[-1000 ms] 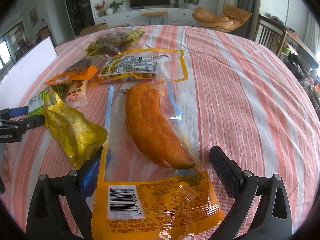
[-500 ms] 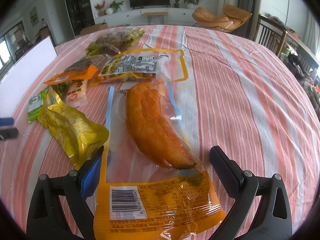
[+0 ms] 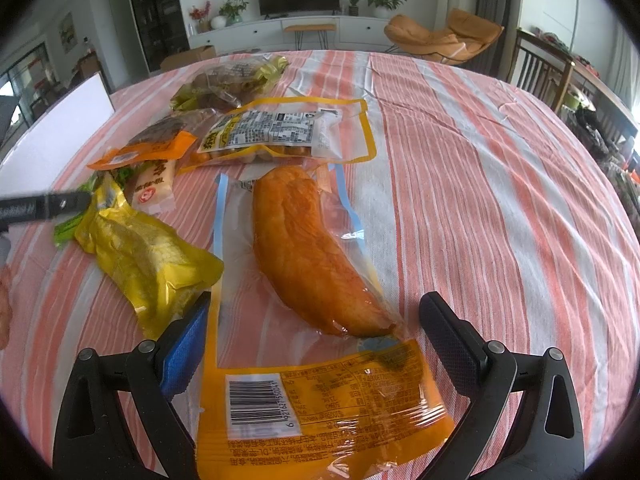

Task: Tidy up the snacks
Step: 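Close the right gripper on the orange sausage bag while the left grips the green packet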

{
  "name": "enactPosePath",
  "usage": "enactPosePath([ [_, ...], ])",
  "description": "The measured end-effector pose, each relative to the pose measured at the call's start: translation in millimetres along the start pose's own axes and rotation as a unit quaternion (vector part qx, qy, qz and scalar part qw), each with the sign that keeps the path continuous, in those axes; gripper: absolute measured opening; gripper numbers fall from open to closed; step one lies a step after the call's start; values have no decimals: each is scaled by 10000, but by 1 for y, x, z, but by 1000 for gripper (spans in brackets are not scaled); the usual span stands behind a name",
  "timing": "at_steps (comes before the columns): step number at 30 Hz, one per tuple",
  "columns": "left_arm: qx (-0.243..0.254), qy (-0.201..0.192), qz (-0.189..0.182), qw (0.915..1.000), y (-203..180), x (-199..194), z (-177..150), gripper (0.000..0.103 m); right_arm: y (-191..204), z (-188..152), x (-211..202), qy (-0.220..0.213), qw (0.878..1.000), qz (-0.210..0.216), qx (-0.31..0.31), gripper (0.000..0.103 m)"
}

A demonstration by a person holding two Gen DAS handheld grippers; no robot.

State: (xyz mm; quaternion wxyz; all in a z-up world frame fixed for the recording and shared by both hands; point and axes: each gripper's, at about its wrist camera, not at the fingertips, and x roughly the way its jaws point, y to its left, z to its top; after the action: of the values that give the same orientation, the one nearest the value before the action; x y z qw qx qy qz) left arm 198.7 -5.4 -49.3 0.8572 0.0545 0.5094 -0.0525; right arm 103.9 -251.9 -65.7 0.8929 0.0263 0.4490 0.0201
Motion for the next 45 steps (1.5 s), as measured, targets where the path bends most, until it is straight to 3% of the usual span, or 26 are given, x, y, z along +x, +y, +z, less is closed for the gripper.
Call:
enactPosePath([
  [2,-19,30,21,10000,17,-2,-5,103,1,0,0,1,10000,-4,-3,101],
  [5,-231,179,-264,9992,35,-2,-7,103,1,0,1,9,10000,-30,-15,101],
  [8,-75,315,-566,9979,27,-1,-8,103,3,1,1,18,10000,-55,-29,101],
  [12,322,324,-202,9988,12,2,-20,101,4,0,2,18,10000,-71,4,101],
  [15,-19,100,-323,9994,24,-5,-23,59,4,0,3,18,10000,-74,4,101],
  [16,-82,26,-262,9996,28,-8,-23,51,4,1,2,16,10000,-68,8,101],
  [19,-550,-53,-750,9957,51,-14,-26,50,3,0,2,9,10000,-46,23,101],
  [23,-666,-245,-1068,9917,73,-36,-42,50,-3,0,-1,-73,9995,250,183,101],
  [25,-595,-330,-1122,9914,80,-50,-50,50,-15,-1,-8,-94,9957,843,373,99],
  [27,-537,-439,-1224,9900,86,-65,-64,50,-38,-5,-19,-208,9825,1550,1011,98],
  [28,-512,-485,-1259,9895,87,-69,-71,50,-48,-6,-24,-273,9776,1657,1272,98],
  [31,-480,-569,-1440,9868,86,-79,-84,51,-61,5,-28,-94,9741,1507,1682,98],
  [34,-469,-595,-1610,9840,79,-84,-91,51,-40,33,-13,445,9882,958,1113,98],
  [35,-461,-602,-1667,9831,76,-87,-94,51,-33,40,-4,655,9906,748,944,96],
  [38,-410,-613,-1777,9813,72,-95,-98,51,-16,58,27,1186,9902,498,546,66],
  [39,-397,-628,-1793,9810,71,-98,-98,51,-10,61,32,1280,9892,529,476,66],
  [41,-415,-697,-1872,9790,73,-106,-98,51,11,68,40,1359,9906,157,-78,66],
  [43,-484,-761,-1969,9763,77,-112,-97,51,15,73,44,1453,9893,102,-43,61],
  [44,-524,-801,-2026,9746,79,-117,-96,51,14,75,43,1487,9888,98,31,57],
  [45,-552,-855,-2074,9729,81,-122,-95,51,10,77,43,1508,9881,227,215,44],
])
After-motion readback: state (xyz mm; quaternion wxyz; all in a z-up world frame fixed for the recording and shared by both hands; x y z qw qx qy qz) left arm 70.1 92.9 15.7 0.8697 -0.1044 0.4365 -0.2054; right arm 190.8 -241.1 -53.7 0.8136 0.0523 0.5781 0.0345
